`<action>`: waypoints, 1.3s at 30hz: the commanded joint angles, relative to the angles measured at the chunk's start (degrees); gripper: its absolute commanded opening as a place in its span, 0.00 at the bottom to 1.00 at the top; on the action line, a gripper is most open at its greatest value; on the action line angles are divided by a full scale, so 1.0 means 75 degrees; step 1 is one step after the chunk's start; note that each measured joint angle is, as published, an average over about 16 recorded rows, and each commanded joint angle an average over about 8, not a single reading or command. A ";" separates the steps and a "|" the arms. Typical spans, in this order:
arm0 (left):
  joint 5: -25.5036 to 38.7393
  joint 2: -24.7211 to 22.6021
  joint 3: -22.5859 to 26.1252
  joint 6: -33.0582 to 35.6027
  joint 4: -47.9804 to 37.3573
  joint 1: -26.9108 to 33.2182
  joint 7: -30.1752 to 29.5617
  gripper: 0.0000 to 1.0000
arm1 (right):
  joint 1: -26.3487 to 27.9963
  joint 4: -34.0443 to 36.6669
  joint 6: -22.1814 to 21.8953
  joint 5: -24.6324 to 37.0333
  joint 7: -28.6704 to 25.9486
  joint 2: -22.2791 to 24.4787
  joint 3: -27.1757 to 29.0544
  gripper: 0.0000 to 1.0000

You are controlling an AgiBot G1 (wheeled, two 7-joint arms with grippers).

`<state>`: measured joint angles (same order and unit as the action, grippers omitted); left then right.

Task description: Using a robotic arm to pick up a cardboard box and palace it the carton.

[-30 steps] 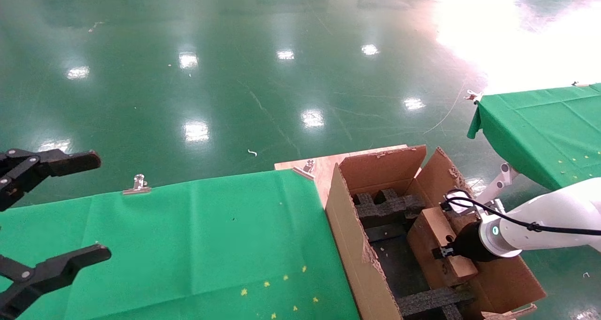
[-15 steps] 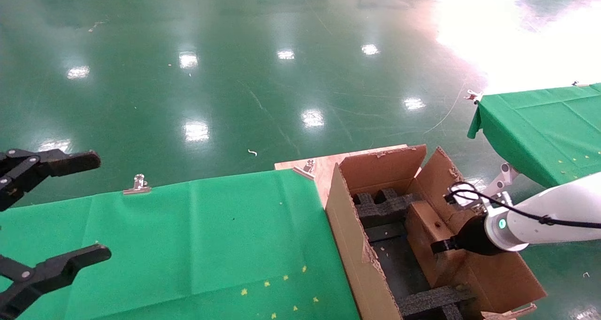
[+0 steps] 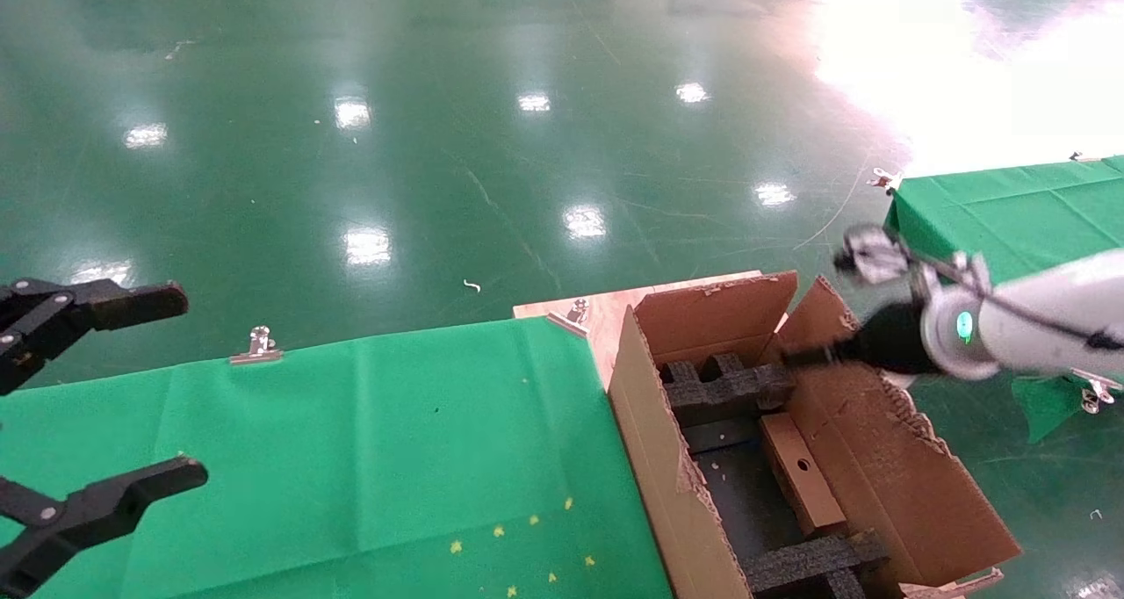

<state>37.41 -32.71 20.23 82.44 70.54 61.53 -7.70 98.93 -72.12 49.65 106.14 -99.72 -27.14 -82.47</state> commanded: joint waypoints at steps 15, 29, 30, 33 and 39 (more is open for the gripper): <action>0.0000 0.0003 0.0000 -0.0004 -0.0003 -0.0002 0.0000 1.00 | 0.1097 -0.0816 -0.0095 -0.1742 0.0832 0.0103 0.1019 1.00; -0.0001 0.0003 0.0000 -0.0004 -0.0003 -0.0002 0.0000 1.00 | 0.0315 -0.0704 0.0494 -0.2468 0.2045 -0.0040 0.1847 1.00; -0.0001 0.0003 0.0000 -0.0004 -0.0003 -0.0002 0.0000 1.00 | 0.0218 -0.0694 0.0574 -0.2580 0.2226 -0.0058 0.1976 1.00; -0.0001 0.0003 0.0000 -0.0004 -0.0003 -0.0002 0.0000 1.00 | -0.0082 -0.0666 0.0817 -0.2925 0.2781 -0.0115 0.2372 1.00; -0.0001 0.0003 0.0000 -0.0004 -0.0003 -0.0002 0.0000 1.00 | -0.0681 -0.0608 0.1305 -0.3615 0.3890 -0.0230 0.3165 1.00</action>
<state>37.41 -32.69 20.23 82.41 70.52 61.51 -7.69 93.81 -76.68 59.45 79.02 -70.51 -28.87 -58.72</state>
